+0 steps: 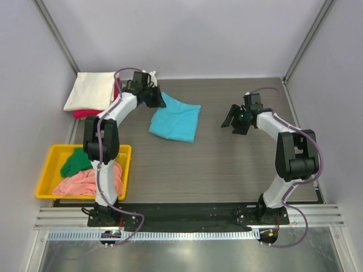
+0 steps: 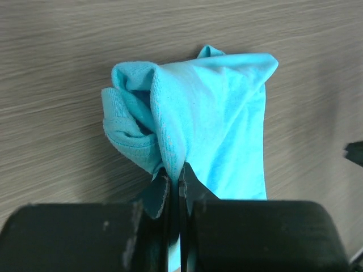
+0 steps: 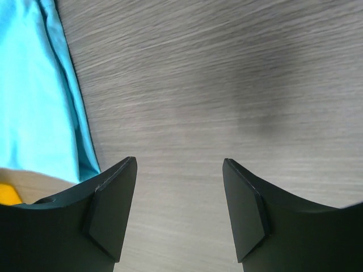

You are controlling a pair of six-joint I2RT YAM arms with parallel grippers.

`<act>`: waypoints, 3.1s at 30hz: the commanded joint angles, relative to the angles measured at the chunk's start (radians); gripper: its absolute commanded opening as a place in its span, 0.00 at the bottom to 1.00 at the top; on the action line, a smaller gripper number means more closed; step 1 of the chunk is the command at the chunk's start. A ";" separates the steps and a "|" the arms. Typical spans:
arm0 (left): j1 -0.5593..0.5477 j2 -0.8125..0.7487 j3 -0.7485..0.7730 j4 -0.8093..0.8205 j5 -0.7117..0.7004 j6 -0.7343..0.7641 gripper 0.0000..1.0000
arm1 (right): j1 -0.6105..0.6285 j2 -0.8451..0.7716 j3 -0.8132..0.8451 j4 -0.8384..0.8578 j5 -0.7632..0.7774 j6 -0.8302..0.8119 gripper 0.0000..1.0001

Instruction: Fold and stack the t-shirts

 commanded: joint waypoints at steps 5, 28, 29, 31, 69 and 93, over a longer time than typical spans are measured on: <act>0.104 -0.098 0.122 -0.225 -0.105 0.156 0.00 | 0.005 -0.134 -0.030 0.008 -0.052 -0.009 0.68; 0.294 -0.145 0.524 -0.447 -0.202 0.253 0.00 | 0.008 -0.119 -0.042 0.026 -0.089 -0.014 0.68; 0.296 -0.150 0.532 -0.449 -0.203 0.253 0.00 | 0.007 -0.117 -0.042 0.028 -0.090 -0.012 0.68; 0.301 -0.167 0.546 -0.444 -0.205 0.254 0.00 | 0.007 -0.112 -0.041 0.031 -0.097 -0.011 0.68; 0.449 -0.053 0.730 -0.429 -0.182 0.262 0.00 | 0.037 -0.079 -0.052 0.068 -0.138 0.003 0.68; 0.528 0.143 0.868 -0.340 -0.248 0.236 0.01 | 0.057 0.000 -0.030 0.071 -0.149 0.000 0.68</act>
